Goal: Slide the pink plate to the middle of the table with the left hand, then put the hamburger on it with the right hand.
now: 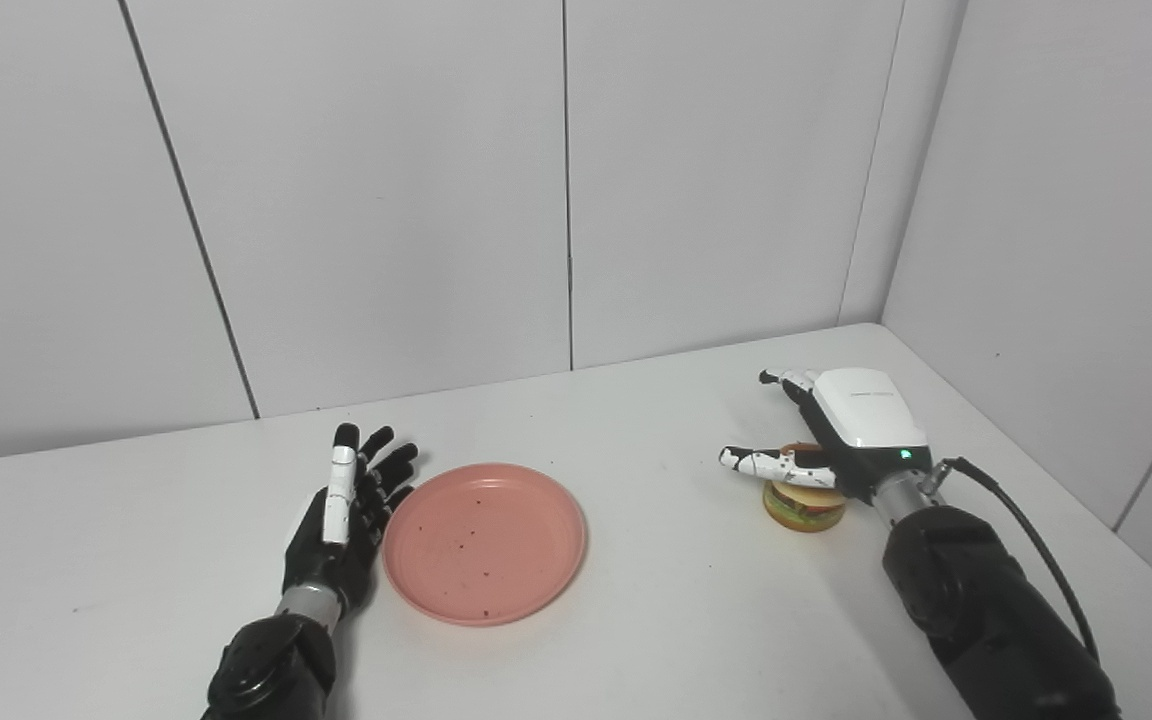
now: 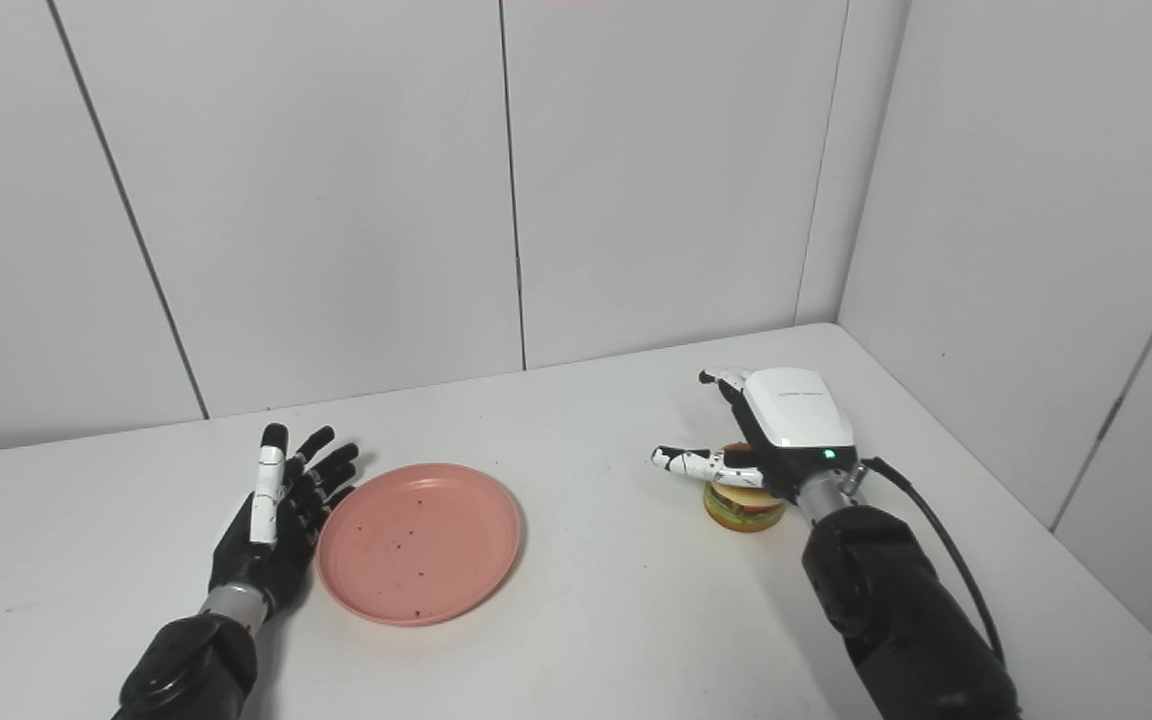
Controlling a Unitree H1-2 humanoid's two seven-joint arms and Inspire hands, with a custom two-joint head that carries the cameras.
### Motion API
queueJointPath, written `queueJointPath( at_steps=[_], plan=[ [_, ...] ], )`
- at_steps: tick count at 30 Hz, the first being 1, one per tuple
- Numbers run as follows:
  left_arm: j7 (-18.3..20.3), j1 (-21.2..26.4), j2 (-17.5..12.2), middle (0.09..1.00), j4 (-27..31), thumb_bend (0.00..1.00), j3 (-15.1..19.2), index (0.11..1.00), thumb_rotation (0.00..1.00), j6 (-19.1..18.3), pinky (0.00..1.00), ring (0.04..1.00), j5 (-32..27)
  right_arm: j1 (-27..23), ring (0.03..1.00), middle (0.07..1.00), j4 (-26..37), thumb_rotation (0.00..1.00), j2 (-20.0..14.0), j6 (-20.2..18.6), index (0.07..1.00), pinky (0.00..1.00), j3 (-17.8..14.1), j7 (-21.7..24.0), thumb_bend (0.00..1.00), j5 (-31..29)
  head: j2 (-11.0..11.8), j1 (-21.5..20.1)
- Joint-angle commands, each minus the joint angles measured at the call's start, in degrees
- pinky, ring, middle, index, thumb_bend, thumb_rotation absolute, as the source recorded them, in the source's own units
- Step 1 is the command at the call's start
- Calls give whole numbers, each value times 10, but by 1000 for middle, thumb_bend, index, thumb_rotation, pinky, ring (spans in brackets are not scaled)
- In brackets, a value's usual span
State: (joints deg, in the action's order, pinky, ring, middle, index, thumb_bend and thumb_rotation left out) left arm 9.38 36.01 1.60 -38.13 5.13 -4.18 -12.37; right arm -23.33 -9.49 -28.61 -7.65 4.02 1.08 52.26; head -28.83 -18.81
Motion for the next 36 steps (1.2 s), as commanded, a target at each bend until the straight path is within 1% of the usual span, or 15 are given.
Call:
queueJointPath(
  at_steps=[1,2,5,10,15,19,21,26,36],
  plan=[
    [1,3,-3,853,7,857,0,888,929,-9,972,923,-2,-16,817,824,2,1000,-15,-3,805,779,-1,-26,805,-1,-1,0],
    [1,4,-4,851,6,855,0,887,930,-8,953,917,-1,-15,813,820,0,999,-14,-2,803,768,1,-30,804,-1,-2,0],
    [2,6,-4,853,3,852,-1,885,931,-7,943,915,-1,-12,802,812,-3,996,-14,0,798,753,7,-38,802,-1,-2,-1],
    [3,7,-3,853,2,854,0,886,933,-9,974,919,-3,-7,820,825,3,1000,-15,-12,811,776,16,-26,800,2,-4,1],
    [1,7,-4,853,1,860,-1,885,942,-7,961,920,0,-3,819,822,3,1000,-17,-16,811,773,21,-24,791,-1,-5,1],
    [2,7,-4,852,2,867,0,888,946,-10,978,926,-1,-2,821,825,-3,1000,-18,-22,817,779,23,-18,788,-3,-5,1],
    [2,7,-4,852,2,867,-1,889,948,-9,977,925,0,-2,820,823,-13,1000,-19,-19,815,776,24,-21,783,-5,-5,1],
    [1,7,-6,848,2,866,-2,889,946,-11,968,924,1,-5,803,808,-42,992,-23,0,798,749,27,-46,773,-9,-6,2],
    [-1,5,-5,850,7,851,-3,891,948,-17,980,922,1,-25,793,798,-96,1000,-33,6,791,716,45,-69,783,-17,-5,5]
  ],
)
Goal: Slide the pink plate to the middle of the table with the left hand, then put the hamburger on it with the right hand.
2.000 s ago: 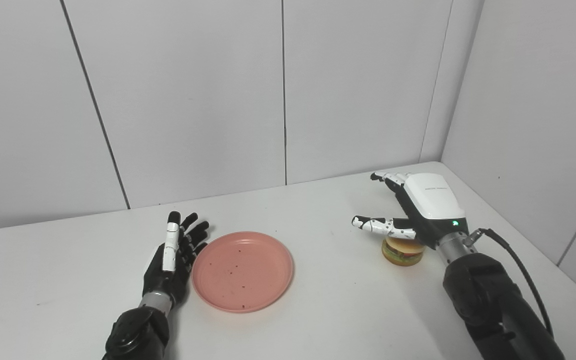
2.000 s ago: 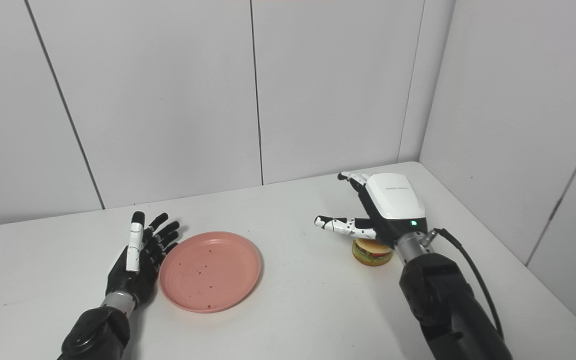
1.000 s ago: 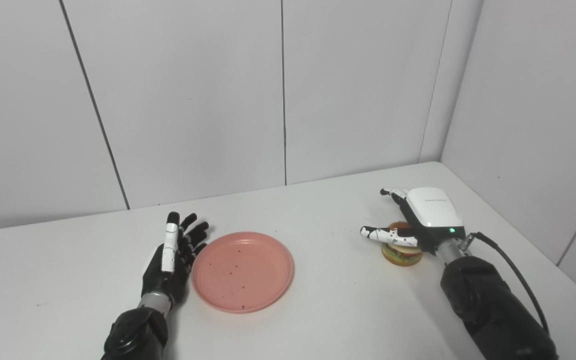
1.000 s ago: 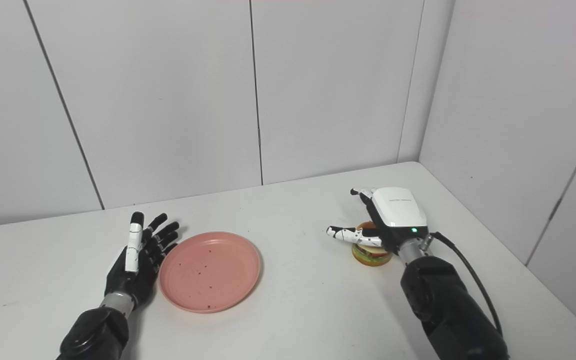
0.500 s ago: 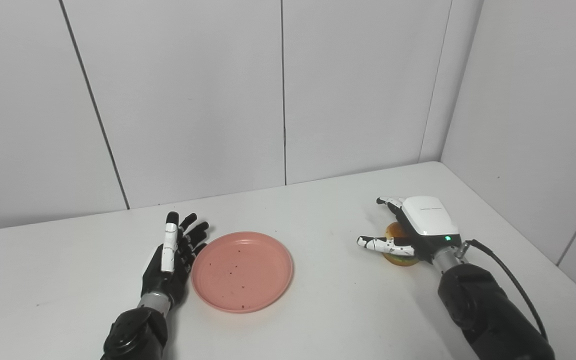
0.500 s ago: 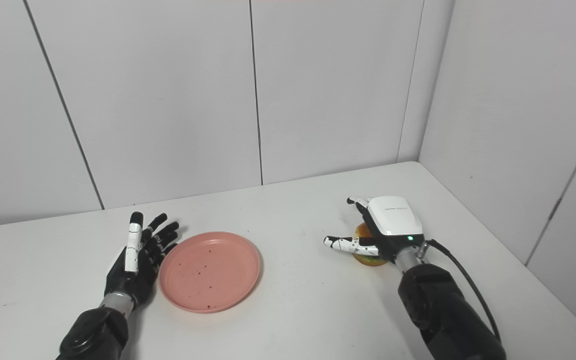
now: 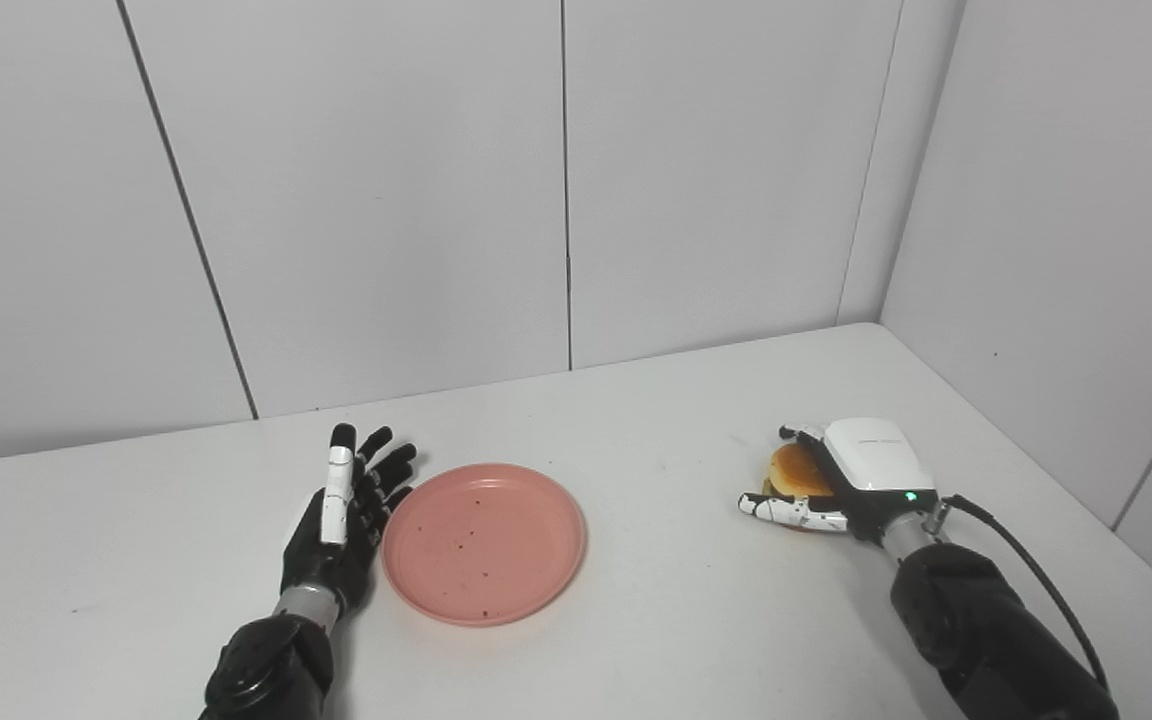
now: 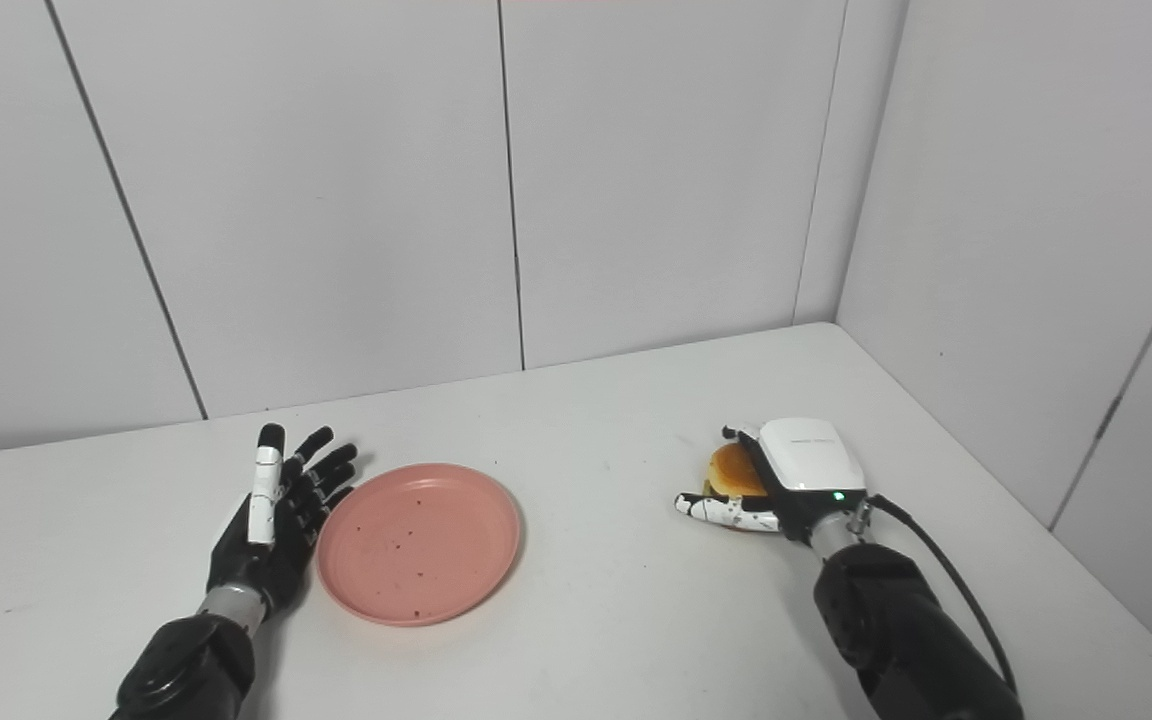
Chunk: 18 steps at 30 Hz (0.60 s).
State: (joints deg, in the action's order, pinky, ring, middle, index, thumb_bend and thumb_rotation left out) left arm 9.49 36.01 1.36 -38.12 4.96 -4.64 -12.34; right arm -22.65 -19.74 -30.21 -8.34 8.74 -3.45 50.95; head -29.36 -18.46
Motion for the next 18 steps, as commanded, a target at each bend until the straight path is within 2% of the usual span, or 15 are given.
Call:
queueJointPath(
  at_steps=[1,7,8,10,11,13,16,17,18],
  plan=[
    [-2,5,-2,850,7,851,-1,891,948,-12,980,922,1,-33,793,798,5,1000,-17,12,791,715,-1,-24,783,-5,0,2],
    [-3,4,-2,848,9,844,-1,888,944,-14,979,918,2,-35,779,791,-7,969,-14,15,786,697,5,-29,769,-15,-1,4],
    [-4,4,-2,847,9,841,-1,887,945,-14,976,916,1,-34,760,780,-11,956,-13,19,776,670,6,-37,760,-17,-1,4],
    [-4,4,-1,846,9,837,0,885,940,-15,979,918,1,-34,642,711,-21,873,-11,31,728,541,5,-52,722,-27,-1,5],
    [-4,4,-1,846,10,837,0,885,939,-16,979,918,1,-33,630,704,-25,862,-9,37,723,530,4,-60,718,-34,-2,6],
    [-5,4,-1,844,9,837,0,882,939,-16,973,916,2,-32,542,641,-36,715,-4,47,682,447,5,-75,696,-44,-2,6],
    [-6,5,-1,844,9,839,-1,878,937,-17,967,911,2,-32,467,572,-50,470,-1,53,623,371,13,-92,705,-49,-3,7],
    [-5,5,-1,844,9,840,-1,878,937,-17,967,911,2,-32,457,562,-57,439,0,56,615,362,17,-97,707,-50,-3,7],
    [-4,5,-2,840,10,842,-1,883,938,-17,970,914,2,-32,452,550,-62,330,0,58,586,357,20,-100,725,-52,-3,7]
  ],
)
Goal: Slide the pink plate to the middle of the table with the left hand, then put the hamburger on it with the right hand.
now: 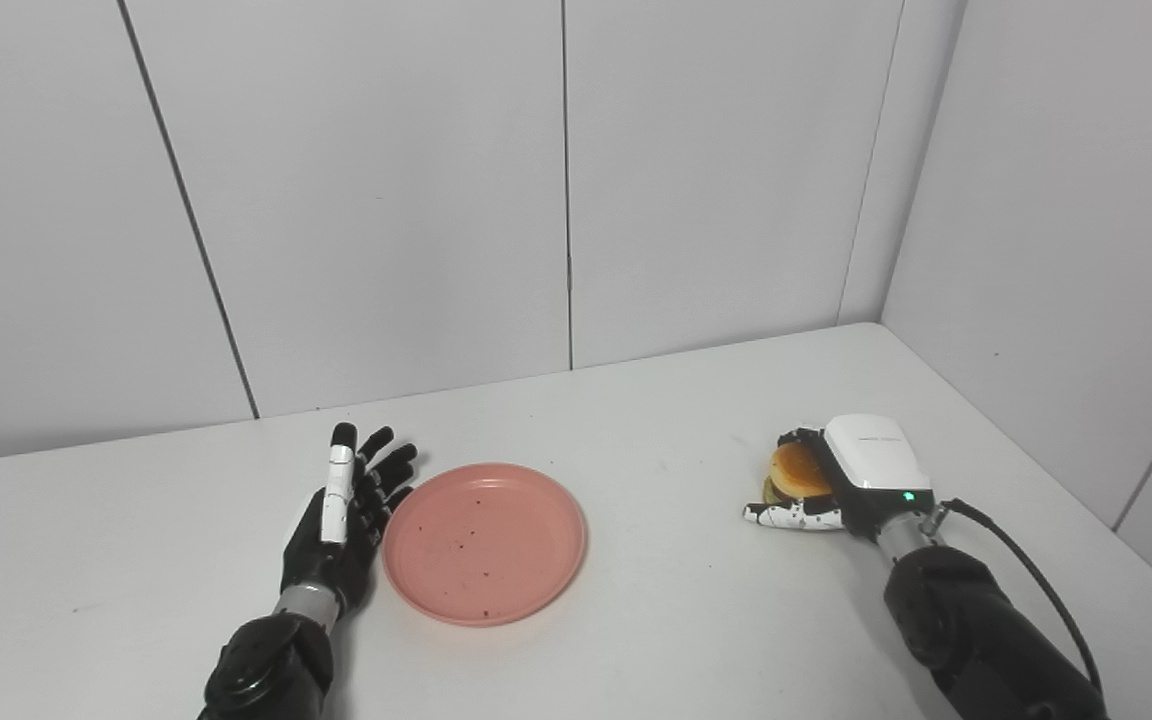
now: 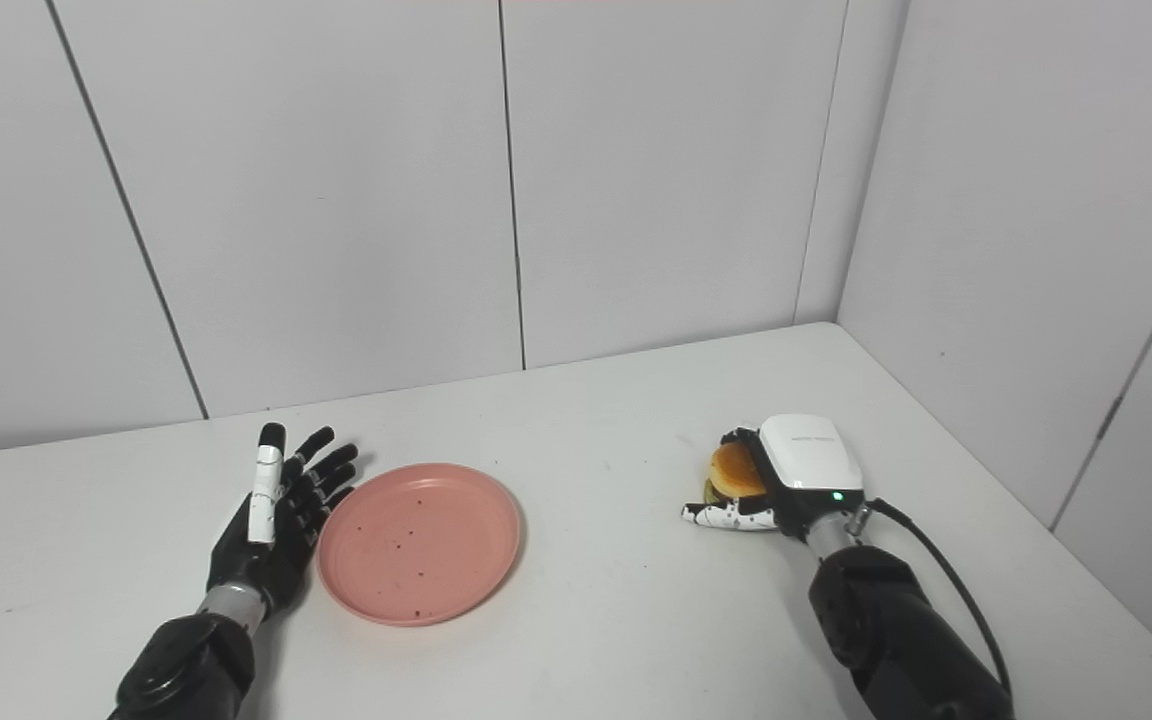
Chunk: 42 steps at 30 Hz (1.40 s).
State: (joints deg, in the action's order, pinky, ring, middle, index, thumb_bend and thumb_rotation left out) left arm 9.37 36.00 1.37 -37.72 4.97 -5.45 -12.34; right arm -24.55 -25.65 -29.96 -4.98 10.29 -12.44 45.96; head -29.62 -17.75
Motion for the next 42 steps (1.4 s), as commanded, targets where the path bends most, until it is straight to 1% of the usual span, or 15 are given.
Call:
queueJointPath(
  at_steps=[1,3,7,13,18,22,23,25,27,32,37,42],
  plan=[
    [-3,5,-2,838,6,844,-1,884,937,-10,971,915,1,-14,451,547,-9,307,-3,27,578,356,9,-12,729,-3,0,1],
    [-3,6,-2,835,7,844,0,884,935,-12,973,916,0,-15,451,545,-17,299,-3,27,572,356,17,-12,726,-4,0,1],
    [-2,7,-2,836,3,842,1,882,932,-10,971,915,0,-15,442,538,-16,315,-6,14,568,349,29,-5,718,-5,0,2],
    [-4,8,-2,833,5,844,0,880,931,-13,955,909,1,-13,442,541,-16,294,-12,22,551,344,31,-10,726,-14,0,2],
    [-1,9,-2,840,6,843,-2,883,931,-12,952,915,1,-12,468,561,0,339,-17,17,568,370,31,-1,705,-20,0,2],
    [-3,10,-1,842,6,841,-3,880,930,-12,948,912,2,-12,479,570,39,317,-19,9,566,379,26,13,715,-23,1,6],
    [-3,10,0,841,6,840,-3,879,929,-12,943,910,3,-11,478,571,57,314,-19,3,565,378,23,23,715,-24,1,8],
    [-3,11,0,842,4,837,-4,879,932,-11,929,907,3,-11,459,556,91,329,-18,-6,572,365,18,38,705,-26,2,9],
    [-2,11,1,845,4,832,-4,881,931,-11,929,907,2,-12,440,545,113,321,-17,-12,579,350,13,47,706,-23,2,10],
    [-7,8,7,848,10,833,-9,880,934,-12,914,909,7,-16,440,543,172,338,-13,-28,586,353,7,75,698,-8,2,22],
    [-13,7,14,848,12,835,-11,878,931,-11,908,905,8,-21,419,525,202,335,-9,-24,581,333,2,87,691,-6,1,39],
    [-23,6,23,848,13,842,-13,877,924,-12,916,900,9,-30,417,524,227,320,3,-18,562,331,1,95,711,-10,2,57]
  ],
)
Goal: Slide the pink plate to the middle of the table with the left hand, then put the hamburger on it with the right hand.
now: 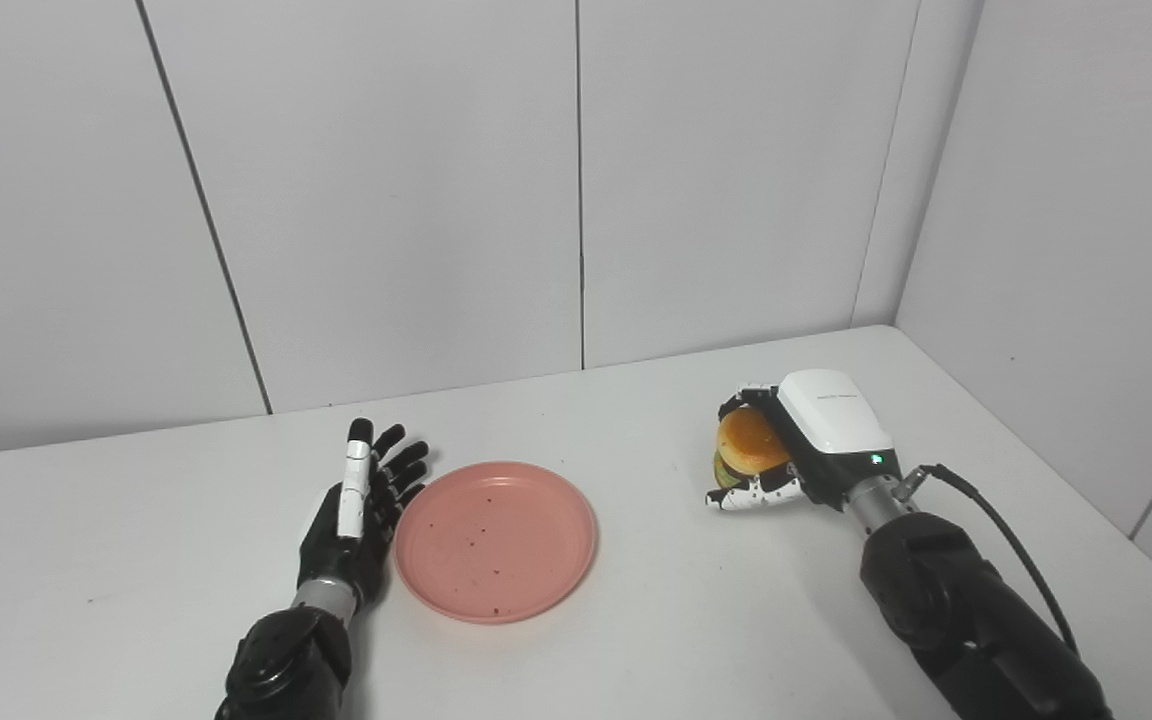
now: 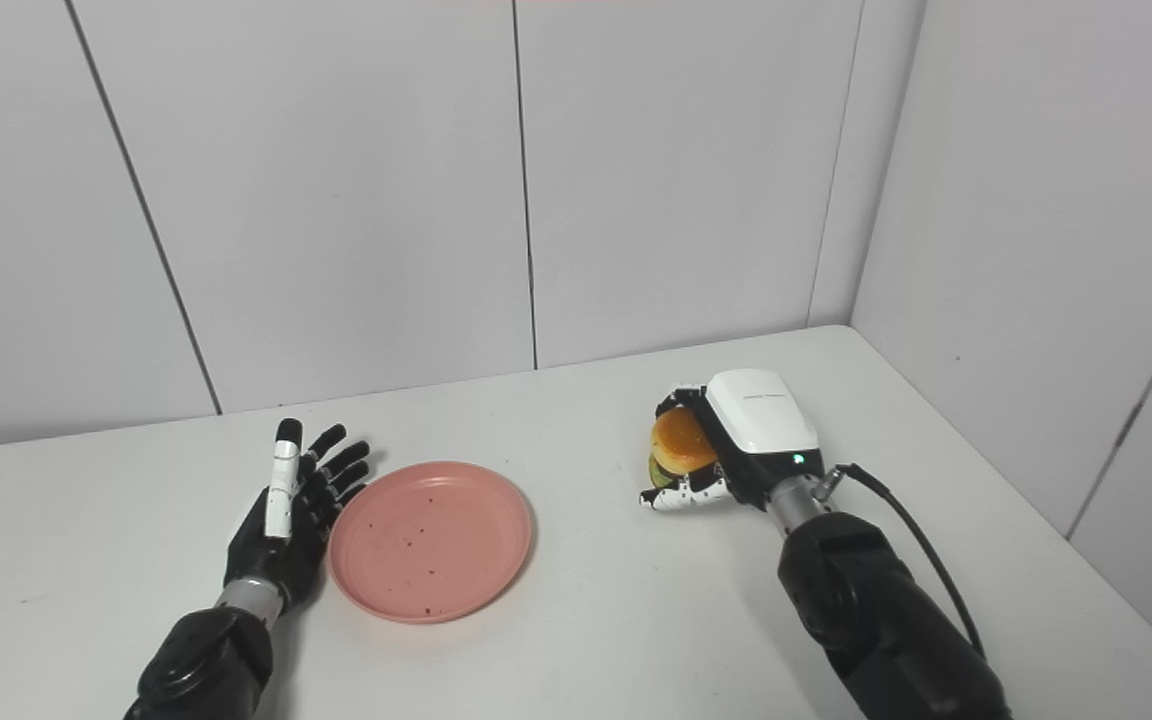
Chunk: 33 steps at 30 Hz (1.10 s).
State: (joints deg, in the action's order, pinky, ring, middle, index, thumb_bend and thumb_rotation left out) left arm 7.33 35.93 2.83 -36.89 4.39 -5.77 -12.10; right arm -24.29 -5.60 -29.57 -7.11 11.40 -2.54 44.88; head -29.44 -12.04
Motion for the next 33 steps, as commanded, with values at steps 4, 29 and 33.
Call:
queueJointPath(
  at_steps=[4,29,33],
  plan=[
    [-8,6,15,853,6,839,-10,876,925,-6,914,903,9,-45,412,521,40,177,11,2,498,325,-4,7,537,8,0,18],
    [-36,4,43,841,2,819,-11,861,927,4,883,902,21,-135,465,551,-61,172,133,45,493,390,47,-17,514,7,7,92],
    [-37,5,45,834,0,823,-7,861,917,4,876,891,20,-142,454,537,-81,175,148,49,494,390,55,-24,513,9,6,102]
  ],
)
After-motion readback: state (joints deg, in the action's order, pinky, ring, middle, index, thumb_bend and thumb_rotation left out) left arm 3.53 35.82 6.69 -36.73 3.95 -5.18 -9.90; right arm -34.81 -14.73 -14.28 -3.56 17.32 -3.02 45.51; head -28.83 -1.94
